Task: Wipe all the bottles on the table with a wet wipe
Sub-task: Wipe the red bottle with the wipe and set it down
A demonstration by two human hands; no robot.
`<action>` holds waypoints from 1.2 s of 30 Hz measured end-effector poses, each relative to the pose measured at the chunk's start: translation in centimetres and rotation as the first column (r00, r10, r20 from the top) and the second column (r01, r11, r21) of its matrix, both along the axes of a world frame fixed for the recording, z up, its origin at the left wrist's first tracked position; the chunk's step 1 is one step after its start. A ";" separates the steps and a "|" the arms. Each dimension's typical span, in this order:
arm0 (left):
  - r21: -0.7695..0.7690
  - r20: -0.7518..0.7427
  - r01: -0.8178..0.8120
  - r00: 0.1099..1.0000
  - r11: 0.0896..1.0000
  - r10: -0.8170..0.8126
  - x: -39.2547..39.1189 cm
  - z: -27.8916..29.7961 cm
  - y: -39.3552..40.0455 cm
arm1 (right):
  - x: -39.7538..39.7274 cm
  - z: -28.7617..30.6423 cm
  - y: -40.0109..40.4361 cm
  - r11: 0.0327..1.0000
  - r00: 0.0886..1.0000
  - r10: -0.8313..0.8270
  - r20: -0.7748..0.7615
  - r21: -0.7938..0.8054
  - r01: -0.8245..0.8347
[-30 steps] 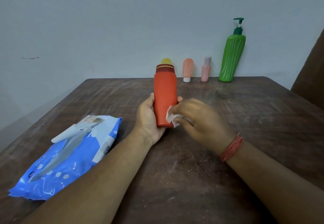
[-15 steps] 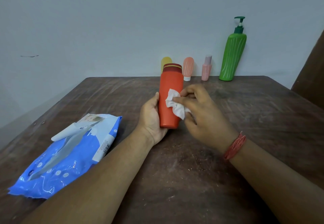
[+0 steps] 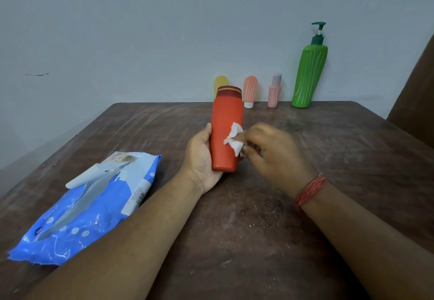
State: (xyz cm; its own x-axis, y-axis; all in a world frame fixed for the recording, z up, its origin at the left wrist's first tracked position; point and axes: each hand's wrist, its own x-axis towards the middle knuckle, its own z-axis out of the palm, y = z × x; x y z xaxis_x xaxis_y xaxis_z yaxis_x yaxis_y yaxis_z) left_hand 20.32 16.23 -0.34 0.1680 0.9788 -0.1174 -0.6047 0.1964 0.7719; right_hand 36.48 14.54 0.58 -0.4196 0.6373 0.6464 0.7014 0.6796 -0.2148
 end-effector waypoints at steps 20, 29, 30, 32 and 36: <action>0.034 -0.057 0.243 0.969 0.969 -0.241 0.1 -0.1 -0.5 | 0.0 1.1 0.0 0.986 0.986 -0.056 0.157 0.167 0.029; 0.004 -0.017 0.204 0.979 0.979 -0.204 -0.1 -0.1 -0.2 | -0.3 1.0 -0.2 0.989 0.991 -0.001 0.133 0.146 -0.018; 0.005 0.002 0.189 0.982 0.982 -0.189 -0.2 0.0 -0.4 | -0.3 0.8 -0.3 0.991 0.992 0.013 0.128 0.131 -0.030; -0.021 0.020 0.150 0.989 0.989 -0.149 -0.4 -0.1 -0.2 | -0.3 0.3 -0.9 0.982 0.963 0.148 0.224 0.084 -0.171; 0.013 0.046 0.045 0.998 0.999 -0.045 -0.6 -0.1 0.1 | -0.2 0.5 -0.9 0.987 0.989 0.077 0.130 0.131 -0.094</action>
State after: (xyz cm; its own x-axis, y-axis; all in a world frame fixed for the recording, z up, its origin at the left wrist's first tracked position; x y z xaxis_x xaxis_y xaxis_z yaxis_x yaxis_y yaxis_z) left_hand 19.76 16.30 -0.43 0.2167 0.9714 -0.0971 -0.6305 0.2152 0.7457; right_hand 36.28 13.64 1.11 -0.5508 0.5052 0.6644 0.6551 0.7549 -0.0309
